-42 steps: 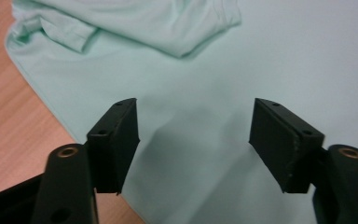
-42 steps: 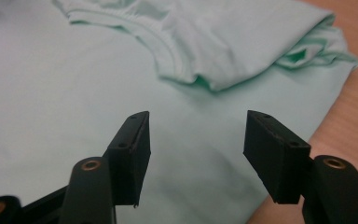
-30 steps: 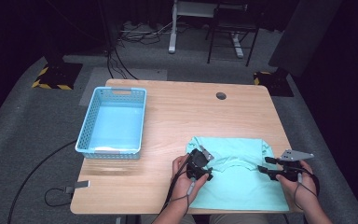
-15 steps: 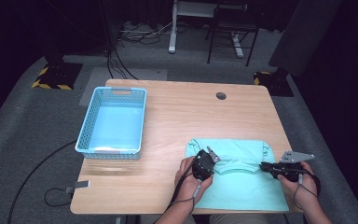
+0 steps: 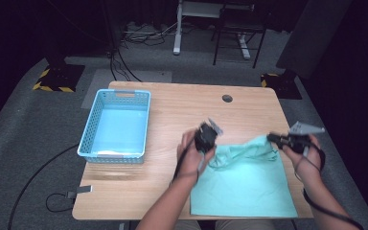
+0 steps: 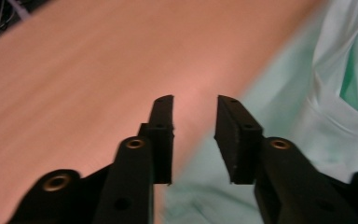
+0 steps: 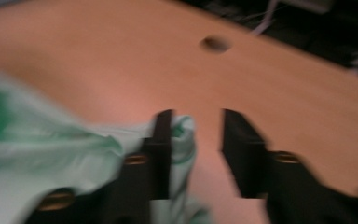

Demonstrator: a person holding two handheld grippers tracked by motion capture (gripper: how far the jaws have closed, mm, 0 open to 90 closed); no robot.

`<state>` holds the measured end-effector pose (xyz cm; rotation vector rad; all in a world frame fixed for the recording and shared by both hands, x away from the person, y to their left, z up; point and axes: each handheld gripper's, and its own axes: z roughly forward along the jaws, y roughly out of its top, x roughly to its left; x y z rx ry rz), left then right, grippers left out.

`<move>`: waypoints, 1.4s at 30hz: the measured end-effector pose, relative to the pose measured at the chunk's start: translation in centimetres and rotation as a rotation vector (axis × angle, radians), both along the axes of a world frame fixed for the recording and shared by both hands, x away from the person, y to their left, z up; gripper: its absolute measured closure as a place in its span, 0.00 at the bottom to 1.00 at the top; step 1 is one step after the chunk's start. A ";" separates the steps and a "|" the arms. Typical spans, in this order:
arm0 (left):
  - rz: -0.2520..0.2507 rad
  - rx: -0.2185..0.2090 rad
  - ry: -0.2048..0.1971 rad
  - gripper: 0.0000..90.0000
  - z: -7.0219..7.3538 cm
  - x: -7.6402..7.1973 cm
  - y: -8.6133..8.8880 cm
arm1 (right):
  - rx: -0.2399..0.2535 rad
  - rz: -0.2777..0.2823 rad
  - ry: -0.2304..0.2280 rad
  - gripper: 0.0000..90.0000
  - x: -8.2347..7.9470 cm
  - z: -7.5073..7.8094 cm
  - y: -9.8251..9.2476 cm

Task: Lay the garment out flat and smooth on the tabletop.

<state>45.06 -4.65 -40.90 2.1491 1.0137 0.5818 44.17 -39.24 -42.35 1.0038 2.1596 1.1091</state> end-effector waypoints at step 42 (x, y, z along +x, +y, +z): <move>-0.177 -0.063 0.167 0.45 -6.2 -11.5 -2.3 | -0.043 0.203 0.239 0.45 -9.0 -7.4 2.4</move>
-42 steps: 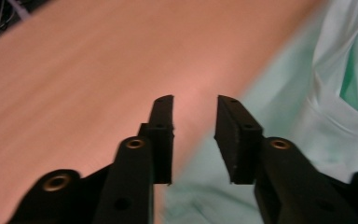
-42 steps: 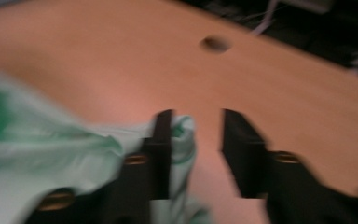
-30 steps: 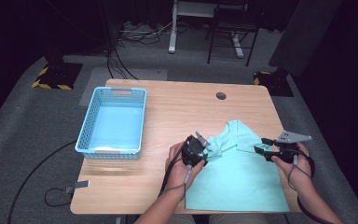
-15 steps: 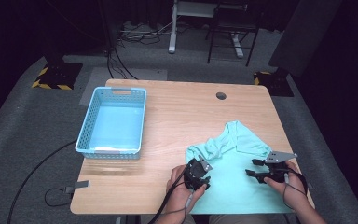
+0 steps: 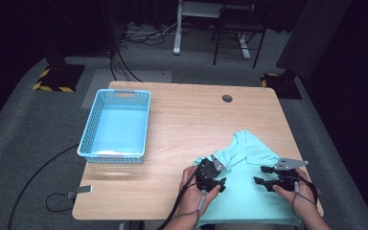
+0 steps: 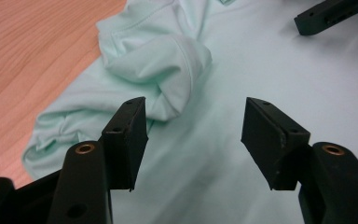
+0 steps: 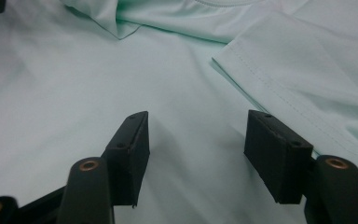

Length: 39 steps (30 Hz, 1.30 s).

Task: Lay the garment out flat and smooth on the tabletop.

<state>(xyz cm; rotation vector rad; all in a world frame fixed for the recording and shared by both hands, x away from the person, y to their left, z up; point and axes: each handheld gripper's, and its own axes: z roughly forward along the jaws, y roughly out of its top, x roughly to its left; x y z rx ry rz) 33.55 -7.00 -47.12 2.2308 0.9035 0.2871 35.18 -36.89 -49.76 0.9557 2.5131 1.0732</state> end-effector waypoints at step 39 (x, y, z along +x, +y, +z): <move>0.133 0.082 0.036 0.57 -1.7 0.1 3.7 | -0.035 -0.008 0.066 0.47 -1.4 0.6 1.2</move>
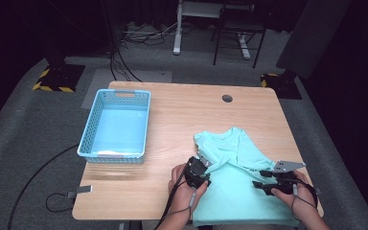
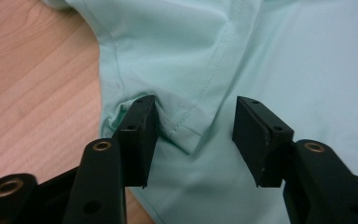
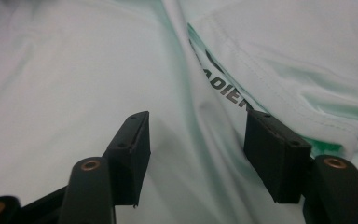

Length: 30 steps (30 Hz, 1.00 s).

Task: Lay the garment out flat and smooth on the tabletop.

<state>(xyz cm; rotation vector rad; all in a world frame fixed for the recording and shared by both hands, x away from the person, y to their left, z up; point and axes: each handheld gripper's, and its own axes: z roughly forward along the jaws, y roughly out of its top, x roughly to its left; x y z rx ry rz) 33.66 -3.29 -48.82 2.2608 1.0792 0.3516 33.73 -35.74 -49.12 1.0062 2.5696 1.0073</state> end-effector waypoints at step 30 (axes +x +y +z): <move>-0.005 -0.029 -0.069 0.47 1.6 -1.5 -1.0 | -0.033 -0.124 -0.071 0.36 1.6 -0.3 -0.4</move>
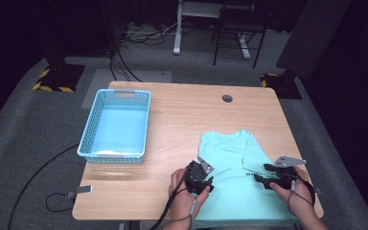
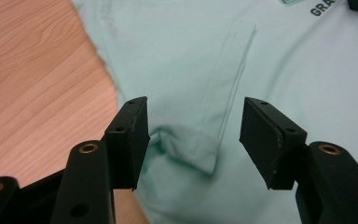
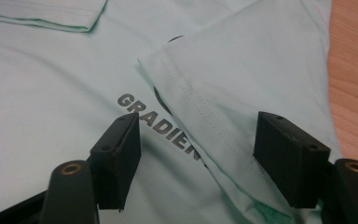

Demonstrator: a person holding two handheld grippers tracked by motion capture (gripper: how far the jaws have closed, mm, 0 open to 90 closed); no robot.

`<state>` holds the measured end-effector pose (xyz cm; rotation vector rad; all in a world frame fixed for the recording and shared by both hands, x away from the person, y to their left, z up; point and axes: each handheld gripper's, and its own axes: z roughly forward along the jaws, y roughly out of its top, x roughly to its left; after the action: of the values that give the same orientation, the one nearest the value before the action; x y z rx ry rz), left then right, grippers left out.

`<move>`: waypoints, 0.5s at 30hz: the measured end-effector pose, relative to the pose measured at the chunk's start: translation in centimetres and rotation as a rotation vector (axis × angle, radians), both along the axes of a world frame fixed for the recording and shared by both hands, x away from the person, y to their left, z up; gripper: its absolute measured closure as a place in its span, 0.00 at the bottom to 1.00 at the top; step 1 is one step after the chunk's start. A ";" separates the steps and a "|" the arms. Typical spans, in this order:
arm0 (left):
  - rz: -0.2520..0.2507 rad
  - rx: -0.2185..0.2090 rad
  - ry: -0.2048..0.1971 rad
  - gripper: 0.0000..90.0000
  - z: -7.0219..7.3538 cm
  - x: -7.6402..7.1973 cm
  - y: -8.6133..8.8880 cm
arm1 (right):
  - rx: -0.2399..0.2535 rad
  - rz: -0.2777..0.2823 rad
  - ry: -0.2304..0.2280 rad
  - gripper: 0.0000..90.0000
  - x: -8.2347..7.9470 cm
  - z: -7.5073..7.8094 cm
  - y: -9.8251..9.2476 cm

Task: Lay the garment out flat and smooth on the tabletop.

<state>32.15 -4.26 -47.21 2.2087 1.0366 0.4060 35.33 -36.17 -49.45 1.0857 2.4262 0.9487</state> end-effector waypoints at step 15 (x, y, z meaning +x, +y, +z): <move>-0.081 0.015 -0.019 0.47 0.0 2.1 -3.5 | 0.075 0.004 -0.061 0.36 -0.6 -1.0 -1.7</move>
<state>34.22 -7.80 -47.17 2.2478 0.9338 0.3986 34.69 -37.82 -50.41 1.0611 2.3617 1.0658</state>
